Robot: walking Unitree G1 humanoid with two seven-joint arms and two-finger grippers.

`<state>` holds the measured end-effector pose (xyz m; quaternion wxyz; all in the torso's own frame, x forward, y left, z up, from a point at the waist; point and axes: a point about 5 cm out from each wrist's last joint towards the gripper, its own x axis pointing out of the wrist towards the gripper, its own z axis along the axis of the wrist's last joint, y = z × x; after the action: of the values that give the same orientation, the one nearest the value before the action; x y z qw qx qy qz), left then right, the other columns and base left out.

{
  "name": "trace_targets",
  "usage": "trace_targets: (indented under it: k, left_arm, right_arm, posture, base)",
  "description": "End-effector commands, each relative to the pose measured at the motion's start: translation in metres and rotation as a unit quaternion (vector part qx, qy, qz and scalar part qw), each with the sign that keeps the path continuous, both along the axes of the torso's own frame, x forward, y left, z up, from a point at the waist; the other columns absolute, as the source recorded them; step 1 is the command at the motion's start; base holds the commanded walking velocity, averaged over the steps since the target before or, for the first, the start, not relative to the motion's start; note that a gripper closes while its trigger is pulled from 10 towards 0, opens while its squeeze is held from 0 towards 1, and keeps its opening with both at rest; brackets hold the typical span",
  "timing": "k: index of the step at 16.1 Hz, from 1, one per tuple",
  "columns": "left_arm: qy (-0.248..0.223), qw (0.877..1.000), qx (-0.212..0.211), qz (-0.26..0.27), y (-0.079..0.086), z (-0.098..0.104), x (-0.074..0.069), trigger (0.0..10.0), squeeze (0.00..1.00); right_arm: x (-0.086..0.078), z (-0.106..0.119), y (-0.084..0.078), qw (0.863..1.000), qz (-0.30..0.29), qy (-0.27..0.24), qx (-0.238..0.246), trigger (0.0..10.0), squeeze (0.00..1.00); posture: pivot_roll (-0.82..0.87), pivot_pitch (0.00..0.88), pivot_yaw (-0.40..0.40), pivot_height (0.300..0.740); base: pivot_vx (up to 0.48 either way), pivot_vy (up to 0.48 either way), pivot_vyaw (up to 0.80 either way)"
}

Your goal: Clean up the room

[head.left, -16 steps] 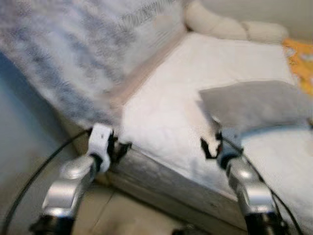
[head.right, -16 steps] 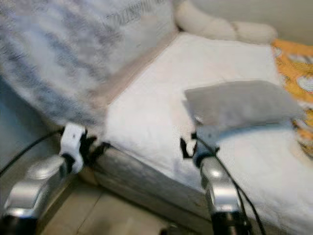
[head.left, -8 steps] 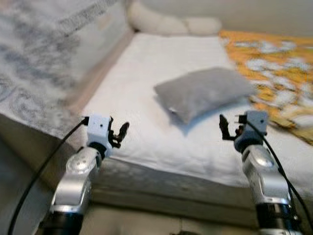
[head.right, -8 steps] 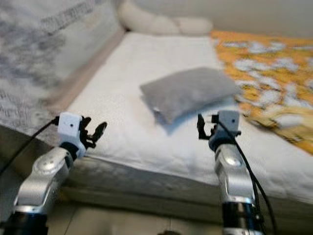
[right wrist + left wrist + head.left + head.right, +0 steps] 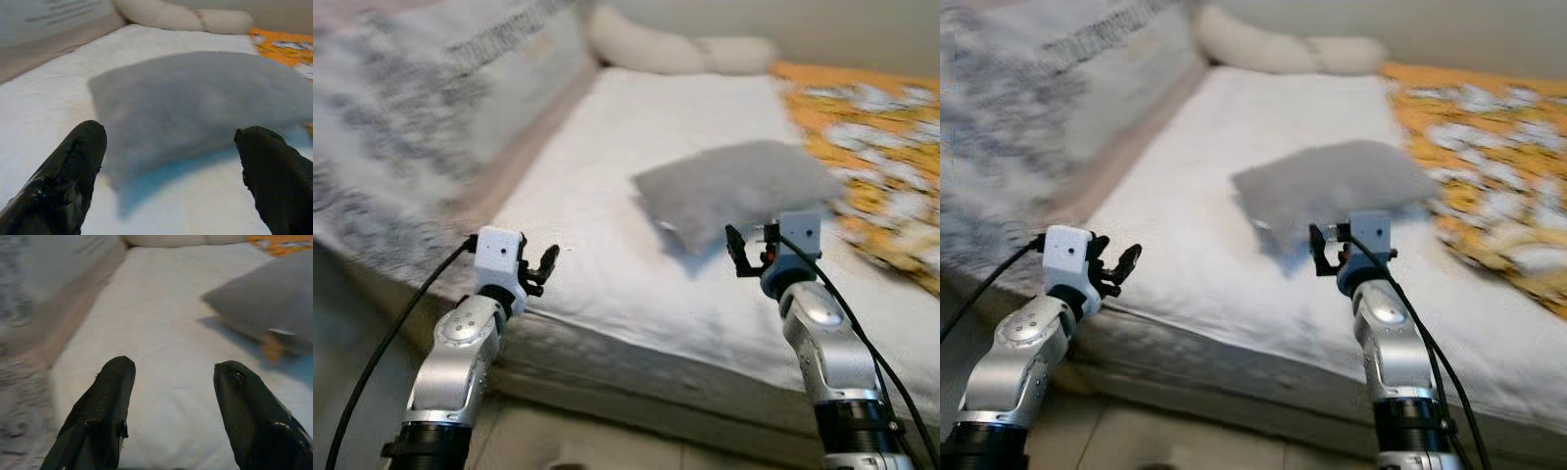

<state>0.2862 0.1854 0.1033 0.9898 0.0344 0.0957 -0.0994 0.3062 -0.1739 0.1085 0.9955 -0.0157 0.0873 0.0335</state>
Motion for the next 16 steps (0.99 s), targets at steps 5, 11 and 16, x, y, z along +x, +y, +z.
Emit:
trace_targets:
  k: [5,11,16]
  left_arm:
    - [-0.011,1.000,0.005,0.006,0.0003,0.0061,0.0074,10.0,0.00]
    - [-0.002,1.000,0.008,0.004,0.0030,0.0035,0.0063,10.0,0.00]
    - [-0.014,1.000,0.015,0.004,0.0064,0.0069,0.0073,10.0,0.00]
  right_arm:
    - [0.0022,0.0002,-0.0009,1.000,-0.002,0.006,-0.004,10.0,0.00]
    - [0.0012,-0.0039,-0.0023,1.000,-0.008,0.015,0.003,10.0,0.00]
    - [0.0020,-0.0035,-0.0027,1.000,-0.007,0.011,-0.001,10.0,0.00]
  posture:
    - [0.00,0.000,0.013,0.740]
    - [-0.01,0.000,0.016,0.740]
    - [-0.01,0.000,0.017,0.740]
  base:
    - [0.199,0.000,0.00]
    - [0.000,0.000,0.00]
    - [0.169,0.000,-0.40]
